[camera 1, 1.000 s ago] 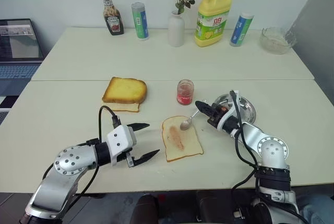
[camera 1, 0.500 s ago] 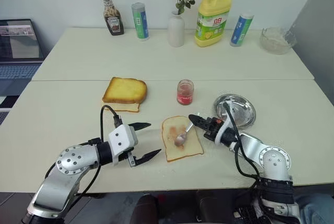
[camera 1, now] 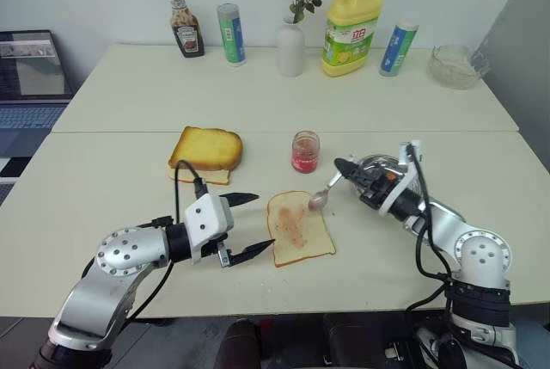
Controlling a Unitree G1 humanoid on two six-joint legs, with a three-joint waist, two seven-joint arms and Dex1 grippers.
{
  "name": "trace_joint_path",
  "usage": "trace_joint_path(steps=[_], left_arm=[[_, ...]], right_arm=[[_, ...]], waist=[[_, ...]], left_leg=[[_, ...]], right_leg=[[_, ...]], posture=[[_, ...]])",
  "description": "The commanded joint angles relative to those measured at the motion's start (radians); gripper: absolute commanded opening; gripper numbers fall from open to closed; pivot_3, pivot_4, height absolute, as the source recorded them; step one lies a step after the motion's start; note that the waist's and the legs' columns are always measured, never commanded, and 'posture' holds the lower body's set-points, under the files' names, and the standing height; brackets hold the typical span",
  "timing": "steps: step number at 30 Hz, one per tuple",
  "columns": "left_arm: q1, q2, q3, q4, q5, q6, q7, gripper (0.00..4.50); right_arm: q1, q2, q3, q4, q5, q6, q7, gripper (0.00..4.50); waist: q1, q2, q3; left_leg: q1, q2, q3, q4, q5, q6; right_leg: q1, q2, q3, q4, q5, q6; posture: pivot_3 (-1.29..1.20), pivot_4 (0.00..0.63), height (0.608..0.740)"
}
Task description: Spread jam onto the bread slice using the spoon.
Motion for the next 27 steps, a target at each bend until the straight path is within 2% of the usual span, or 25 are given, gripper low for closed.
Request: trace_joint_path(steps=[1,5,10,18,27], left_arm=[[-0.11,-0.019,-0.028,-0.053,-0.061,0.088,0.017,4.5],[-0.212,-0.041,-0.089,-0.04,-0.03,0.132,0.036,4.5],[-0.317,-0.089,-0.172,0.0,0.001,0.165,0.055,4.5],[-0.402,-0.185,-0.274,0.092,0.067,0.149,0.073,4.5],[-0.452,-0.258,-0.306,0.116,0.105,0.165,0.092,4.5]], right_arm=[[-0.016,-0.06,-0.127,-0.069,0.037,-0.09,-0.035,0.02],[0.043,-0.132,-0.183,-0.049,0.0,-0.129,-0.024,0.02],[0.088,-0.17,-0.195,0.045,-0.088,-0.196,0.026,0.02],[0.046,-0.171,-0.179,0.239,-0.22,-0.298,0.117,0.02],[-0.034,-0.187,-0.201,0.46,-0.32,-0.36,0.201,0.02]], waist=[[0.009,0.0,0.0],[0.013,-0.001,0.0],[0.01,0.0,-0.001],[0.011,0.001,-0.001],[0.013,0.001,-0.001]], left_leg=[[0.0,-0.001,0.0,0.0,0.0,0.0],[0.001,-0.001,0.001,0.001,0.0,0.0],[0.002,0.0,0.002,0.0,0.0,0.0],[0.002,0.0,0.002,0.0,0.0,0.0],[0.002,0.0,0.003,0.001,0.0,0.0]], right_leg=[[0.0,-0.001,0.0,0.0,0.0,0.001],[0.001,0.0,0.001,-0.001,0.001,0.002],[0.001,0.001,0.002,0.0,0.001,0.002],[0.001,0.001,0.003,0.0,0.001,0.002],[0.001,0.001,0.003,0.0,0.002,0.002]], posture=[[0.0,0.15,0.74],[0.0,0.15,0.74],[0.0,0.15,0.74],[0.0,0.15,0.74],[0.0,0.15,0.74]])
